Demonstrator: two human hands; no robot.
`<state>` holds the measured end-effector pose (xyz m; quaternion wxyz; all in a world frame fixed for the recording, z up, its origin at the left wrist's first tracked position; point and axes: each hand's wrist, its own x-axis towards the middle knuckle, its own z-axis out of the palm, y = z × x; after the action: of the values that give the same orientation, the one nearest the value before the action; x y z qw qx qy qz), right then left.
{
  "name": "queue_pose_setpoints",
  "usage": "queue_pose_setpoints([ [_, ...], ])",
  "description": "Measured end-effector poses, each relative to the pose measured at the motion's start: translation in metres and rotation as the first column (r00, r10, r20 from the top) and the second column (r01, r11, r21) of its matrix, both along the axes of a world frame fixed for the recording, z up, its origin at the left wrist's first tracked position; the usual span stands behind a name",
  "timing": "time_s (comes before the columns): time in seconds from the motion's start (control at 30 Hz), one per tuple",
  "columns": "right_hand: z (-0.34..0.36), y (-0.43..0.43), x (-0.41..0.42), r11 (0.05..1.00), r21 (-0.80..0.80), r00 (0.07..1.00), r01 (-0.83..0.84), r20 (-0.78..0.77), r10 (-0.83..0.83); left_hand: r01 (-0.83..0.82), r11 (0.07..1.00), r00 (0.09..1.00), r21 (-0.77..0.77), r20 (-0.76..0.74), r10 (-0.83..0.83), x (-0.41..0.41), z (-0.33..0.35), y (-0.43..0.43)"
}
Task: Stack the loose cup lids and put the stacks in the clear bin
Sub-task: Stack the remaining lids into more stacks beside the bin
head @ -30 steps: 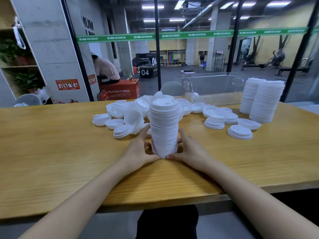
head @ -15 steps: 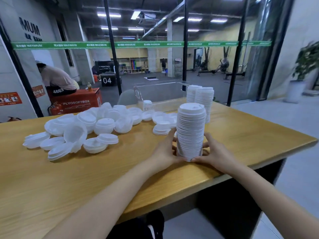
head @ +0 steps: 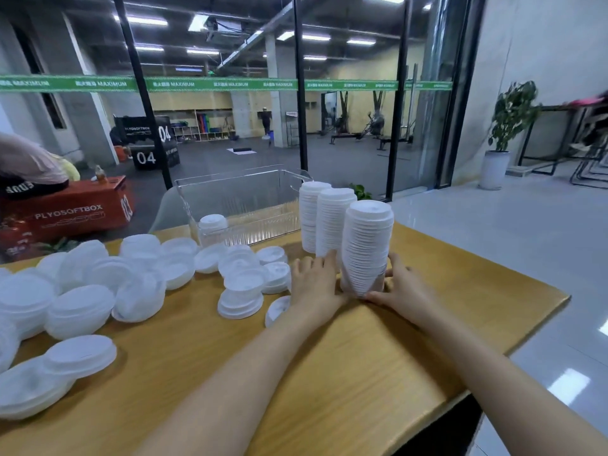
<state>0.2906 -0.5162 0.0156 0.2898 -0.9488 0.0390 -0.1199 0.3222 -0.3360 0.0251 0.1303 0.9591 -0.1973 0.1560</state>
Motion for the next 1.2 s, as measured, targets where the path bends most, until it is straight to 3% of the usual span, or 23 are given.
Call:
queue_pose_setpoints([
  [0.2, 0.000, 0.005, 0.003, 0.998, -0.008, 0.998, 0.064, 0.003, -0.064, -0.015, 1.000, 1.000, 0.005, -0.027, 0.015, 0.009, 0.001, 0.008],
  [0.43, -0.003, 0.028, -0.052, 0.996, -0.044, 0.991, 0.078, 0.117, -0.073, -0.042, 0.999, 0.999, 0.027, 0.002, 0.042, -0.039, 0.011, 0.040],
  [0.8, 0.020, 0.171, -0.118, 0.964, -0.132, 0.942, -0.232, 0.216, 0.256, -0.250, 0.968, 0.964, -0.018, 0.086, 0.250, -0.129, 0.018, 0.169],
  [1.1, 0.028, 0.316, -0.102, 0.848, -0.217, 0.829, -0.484, 0.195, 0.524, -0.429, 0.902, 0.882, -0.060, 0.188, 0.432, -0.177, 0.015, 0.309],
  [1.2, 0.022, 0.347, -0.093, 0.810, -0.227, 0.795, -0.541, 0.177, 0.581, -0.415, 0.905, 0.860, -0.093, 0.284, 0.424, -0.184, 0.005, 0.346],
])
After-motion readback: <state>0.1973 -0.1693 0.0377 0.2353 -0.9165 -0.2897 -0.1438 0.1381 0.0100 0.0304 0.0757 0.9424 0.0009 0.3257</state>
